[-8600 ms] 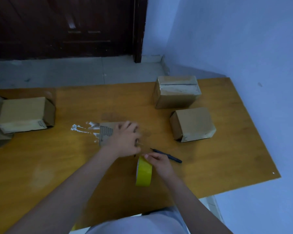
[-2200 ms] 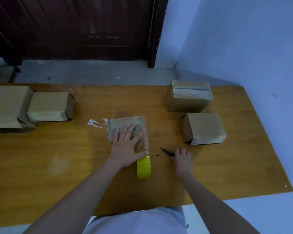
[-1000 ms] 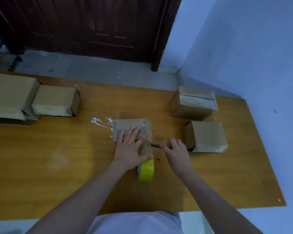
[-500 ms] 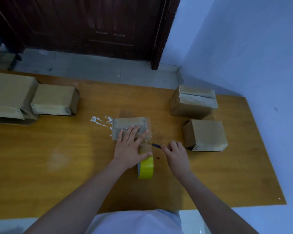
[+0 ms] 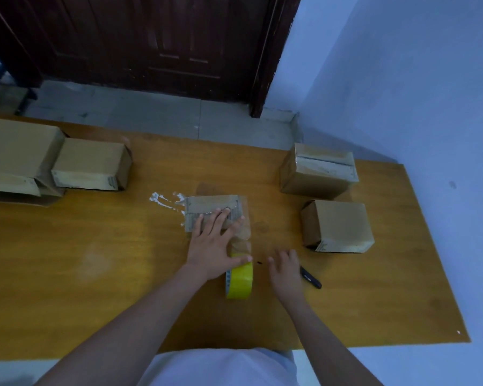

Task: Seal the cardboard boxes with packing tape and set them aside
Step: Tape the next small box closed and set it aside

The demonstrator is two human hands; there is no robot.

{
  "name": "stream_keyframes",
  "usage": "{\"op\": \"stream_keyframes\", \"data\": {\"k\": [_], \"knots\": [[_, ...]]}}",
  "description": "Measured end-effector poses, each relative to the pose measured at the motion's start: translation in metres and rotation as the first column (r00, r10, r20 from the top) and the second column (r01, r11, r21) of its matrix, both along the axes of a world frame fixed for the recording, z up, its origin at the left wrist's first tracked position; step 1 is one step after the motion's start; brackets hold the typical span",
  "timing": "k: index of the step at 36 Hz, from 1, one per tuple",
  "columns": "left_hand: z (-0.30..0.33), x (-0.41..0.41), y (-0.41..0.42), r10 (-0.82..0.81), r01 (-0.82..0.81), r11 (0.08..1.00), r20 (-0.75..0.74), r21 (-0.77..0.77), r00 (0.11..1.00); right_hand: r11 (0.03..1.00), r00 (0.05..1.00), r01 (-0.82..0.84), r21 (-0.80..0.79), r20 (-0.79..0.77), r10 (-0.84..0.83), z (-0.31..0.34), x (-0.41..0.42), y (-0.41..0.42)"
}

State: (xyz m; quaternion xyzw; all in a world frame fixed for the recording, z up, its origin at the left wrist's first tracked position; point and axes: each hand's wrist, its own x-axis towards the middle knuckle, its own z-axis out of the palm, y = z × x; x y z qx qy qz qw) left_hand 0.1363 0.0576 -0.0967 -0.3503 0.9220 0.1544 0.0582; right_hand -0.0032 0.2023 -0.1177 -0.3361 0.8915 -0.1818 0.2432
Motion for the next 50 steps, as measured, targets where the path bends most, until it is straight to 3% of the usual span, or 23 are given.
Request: {"op": "stream_keyframes", "data": {"k": [2, 3, 6, 8, 12, 17, 21, 32, 40, 45, 50], "knots": [[0.0, 0.0, 0.0, 0.0, 0.0, 1.0, -0.002, -0.008, 1.0, 0.984, 0.898, 0.147, -0.098, 0.431, -0.091, 0.012, 0.013, -0.021], [0.0, 0.0, 0.0, 0.0, 0.0, 1.0, -0.001, -0.008, 1.0, 0.974, 0.835, 0.192, -0.117, 0.541, -0.1, 0.016, 0.018, -0.03], [0.0, 0.001, 0.001, -0.004, 0.004, 1.0, 0.002, -0.006, 1.0, 0.955, 0.674, 0.282, -0.089, 0.727, -0.131, 0.023, 0.026, -0.047], [0.002, 0.0, 0.001, -0.01, 0.01, 1.0, 0.008, -0.001, 1.0, 0.956, 0.625, 0.29, -0.049, 0.766, -0.15, 0.026, 0.027, -0.052], [0.006, -0.003, -0.001, 0.024, -0.023, 1.0, -0.028, 0.018, 0.999, 0.966, 0.641, 0.242, -0.089, 0.762, -0.09, 0.023, 0.025, -0.051], [0.0, -0.012, -0.005, 0.127, -0.147, 0.987, -0.253, -0.06, 0.959, 0.958, 0.672, 0.245, -0.149, 0.738, -0.057, 0.02, 0.027, -0.046], [-0.014, -0.015, -0.006, 0.077, -0.149, 0.97, -0.336, -0.193, 0.939, 0.961, 0.702, 0.214, -0.176, 0.711, -0.026, 0.022, 0.029, -0.043], [-0.038, -0.014, -0.008, -0.017, -0.202, 0.905, -0.507, -0.374, 0.862, 0.961, 0.79, 0.177, -0.213, 0.613, -0.009, 0.02, 0.034, -0.04], [-0.038, -0.016, -0.013, 0.007, -0.211, 0.913, -0.503, -0.349, 0.864, 0.974, 0.832, 0.022, -0.226, 0.544, 0.108, 0.024, 0.039, -0.019], [-0.039, -0.013, -0.01, -0.005, -0.195, 0.916, -0.495, -0.351, 0.869, 0.964, 0.833, 0.14, -0.227, 0.553, 0.009, 0.025, 0.035, -0.011], [-0.036, -0.013, -0.01, 0.0, -0.173, 0.928, -0.462, -0.331, 0.887, 0.971, 0.836, 0.12, -0.205, 0.548, 0.013, 0.028, 0.027, -0.014]]}}
